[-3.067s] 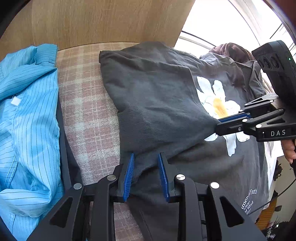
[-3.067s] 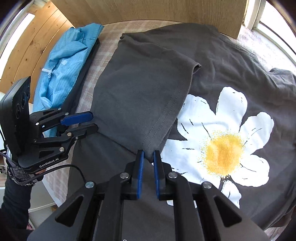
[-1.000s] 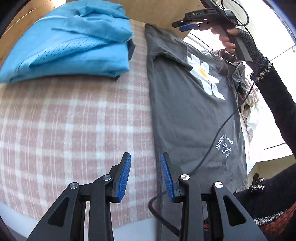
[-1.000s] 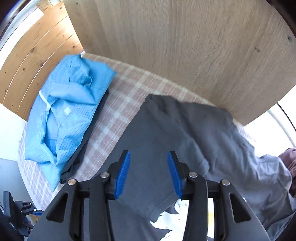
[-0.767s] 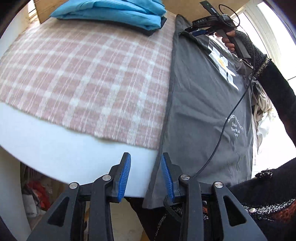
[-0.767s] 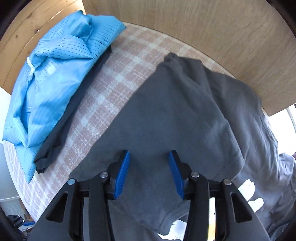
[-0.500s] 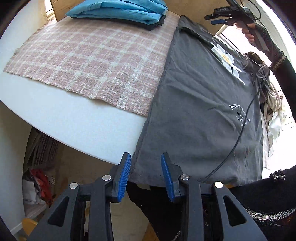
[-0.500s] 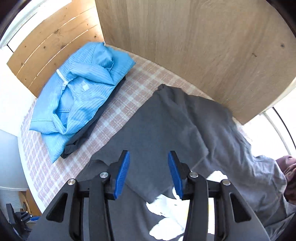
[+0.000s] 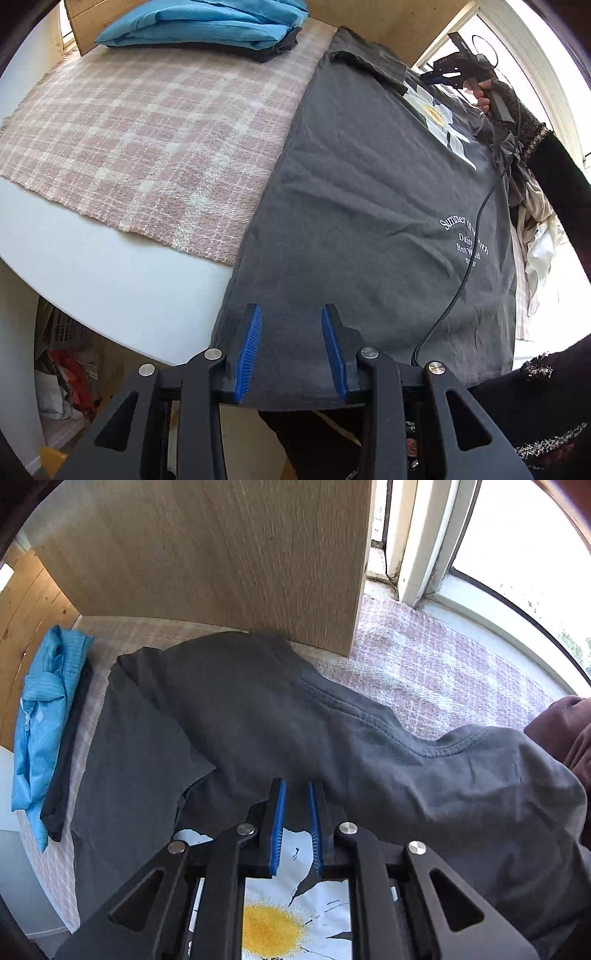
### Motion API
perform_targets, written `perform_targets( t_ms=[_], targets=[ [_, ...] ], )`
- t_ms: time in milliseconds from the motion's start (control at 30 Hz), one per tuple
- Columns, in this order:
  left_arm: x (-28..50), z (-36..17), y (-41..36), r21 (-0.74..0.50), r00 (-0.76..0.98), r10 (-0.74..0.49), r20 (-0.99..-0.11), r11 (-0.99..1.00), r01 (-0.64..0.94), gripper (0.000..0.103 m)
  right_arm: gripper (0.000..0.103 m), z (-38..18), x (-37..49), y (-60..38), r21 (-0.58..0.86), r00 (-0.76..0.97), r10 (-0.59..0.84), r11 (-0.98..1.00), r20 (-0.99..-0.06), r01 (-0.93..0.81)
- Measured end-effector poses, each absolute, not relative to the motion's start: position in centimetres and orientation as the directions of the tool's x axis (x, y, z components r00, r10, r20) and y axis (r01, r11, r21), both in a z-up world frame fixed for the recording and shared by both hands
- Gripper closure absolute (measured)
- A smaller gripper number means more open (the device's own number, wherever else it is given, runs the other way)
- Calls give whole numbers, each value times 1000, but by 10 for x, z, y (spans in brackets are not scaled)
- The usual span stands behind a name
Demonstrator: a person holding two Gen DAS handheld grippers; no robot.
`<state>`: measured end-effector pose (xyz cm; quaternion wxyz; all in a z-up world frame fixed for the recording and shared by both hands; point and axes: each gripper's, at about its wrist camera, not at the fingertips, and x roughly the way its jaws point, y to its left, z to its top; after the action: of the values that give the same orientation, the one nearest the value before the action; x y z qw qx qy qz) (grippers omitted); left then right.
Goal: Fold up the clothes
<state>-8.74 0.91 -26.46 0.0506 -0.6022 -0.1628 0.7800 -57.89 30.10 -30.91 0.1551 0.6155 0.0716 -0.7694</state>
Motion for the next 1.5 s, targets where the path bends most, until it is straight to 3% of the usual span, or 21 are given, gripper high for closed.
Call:
perform_targets(
  t_ms=[100, 267, 333, 400, 500, 533, 600, 700, 800, 867, 1067, 1200, 1267, 1500],
  targets=[
    [-90, -272, 11, -304, -238, 274, -932, -947, 102, 71, 95, -308, -589, 305, 7, -276, -94, -953, -956, 303],
    [-88, -274, 9, -321, -237, 291, -927, -942, 101, 70, 95, -290, -581, 299, -81, -357, -44, -941, -933, 328],
    [-87, -274, 10, -317, -237, 289, -928, -944, 90, 70, 94, -283, -565, 296, 37, -314, -170, -920, -934, 389],
    [-86, -273, 10, -312, -237, 287, -928, -947, 79, 70, 94, -292, -554, 287, 57, -257, -187, -896, -948, 441],
    [-85, -273, 10, -314, -241, 288, -927, -946, 75, 70, 95, -300, -550, 279, -77, -330, -87, -888, -940, 454],
    [-84, -273, 10, -315, -245, 290, -925, -946, 71, 70, 90, -299, -557, 284, -132, -378, -41, -898, -925, 420],
    [-82, -274, 10, -315, -247, 292, -924, -947, 59, 70, 76, -298, -573, 299, -101, -378, -40, -932, -925, 347],
    [-82, -273, 10, -309, -231, 291, -928, -950, 42, 70, 76, -289, -573, 307, -78, -361, -58, -934, -931, 349],
    [-90, -261, 4, -394, -251, 363, -898, -915, 86, 74, 76, -273, -553, 309, 21, -344, -176, -911, -922, 412],
    [-105, -249, 17, -377, -286, 358, -889, -926, 15, 74, 76, -276, -543, 301, 77, -282, -223, -890, -933, 450],
    [-133, -271, 65, -301, -172, 326, -930, -941, -156, 76, 77, -285, -538, 285, -40, -323, -133, -876, -937, 480],
    [-120, -271, 61, -278, -153, 306, -940, -943, -181, 78, 47, -285, -547, 300, -85, -358, -95, -886, -929, 456],
    [-111, -272, 55, -278, -149, 307, -940, -943, -185, 82, 39, -286, -550, 311, -66, -356, -105, -897, -929, 437],
    [-93, -268, 26, -327, -164, 333, -929, -943, -64, 85, 46, -244, -534, 334, -26, -392, -136, -925, -910, 380]
  ],
)
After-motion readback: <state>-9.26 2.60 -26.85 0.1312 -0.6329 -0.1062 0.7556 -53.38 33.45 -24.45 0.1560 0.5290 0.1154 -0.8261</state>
